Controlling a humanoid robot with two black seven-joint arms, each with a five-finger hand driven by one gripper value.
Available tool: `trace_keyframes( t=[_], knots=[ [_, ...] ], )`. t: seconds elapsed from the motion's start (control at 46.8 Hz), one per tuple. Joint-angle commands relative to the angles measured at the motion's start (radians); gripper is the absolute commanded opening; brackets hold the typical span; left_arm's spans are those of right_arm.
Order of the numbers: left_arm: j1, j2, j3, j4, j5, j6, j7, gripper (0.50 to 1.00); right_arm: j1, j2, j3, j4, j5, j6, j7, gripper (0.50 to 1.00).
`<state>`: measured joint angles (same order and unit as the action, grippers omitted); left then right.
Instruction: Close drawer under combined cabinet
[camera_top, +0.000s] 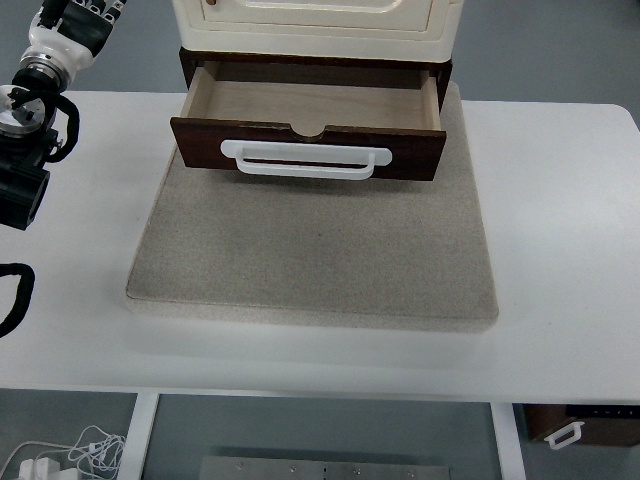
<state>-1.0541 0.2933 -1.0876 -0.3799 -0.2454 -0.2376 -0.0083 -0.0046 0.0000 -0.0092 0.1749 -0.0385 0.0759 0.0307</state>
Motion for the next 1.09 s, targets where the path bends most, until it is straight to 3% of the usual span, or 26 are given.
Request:
trace_keyframes(
  t=[0.0,0.321,0.641,1.068],
  knots=[
    [-0.009,0.010,0.000,0.001,0.001,-0.015,-0.001,1.000,0.000,0.000,0.000,0.000,0.000,-0.001,0.000,0.952],
    [-0.103,0.084,0.002,-0.001,0.050,-0.052,-0.002,1.000,0.000,0.000,0.000,0.000,0.000,0.001,0.000,0.952],
    [-0.202,0.144,0.002,-0.019,0.204,-0.158,-0.035,1.000,0.000,0.000,0.000,0.000,0.000,-0.001,0.000,0.952],
    [-0.201,0.271,0.018,-0.410,0.293,-0.204,-0.059,1.000,0.000,0.000,0.000,0.000,0.000,0.001,0.000,0.952]
  ],
)
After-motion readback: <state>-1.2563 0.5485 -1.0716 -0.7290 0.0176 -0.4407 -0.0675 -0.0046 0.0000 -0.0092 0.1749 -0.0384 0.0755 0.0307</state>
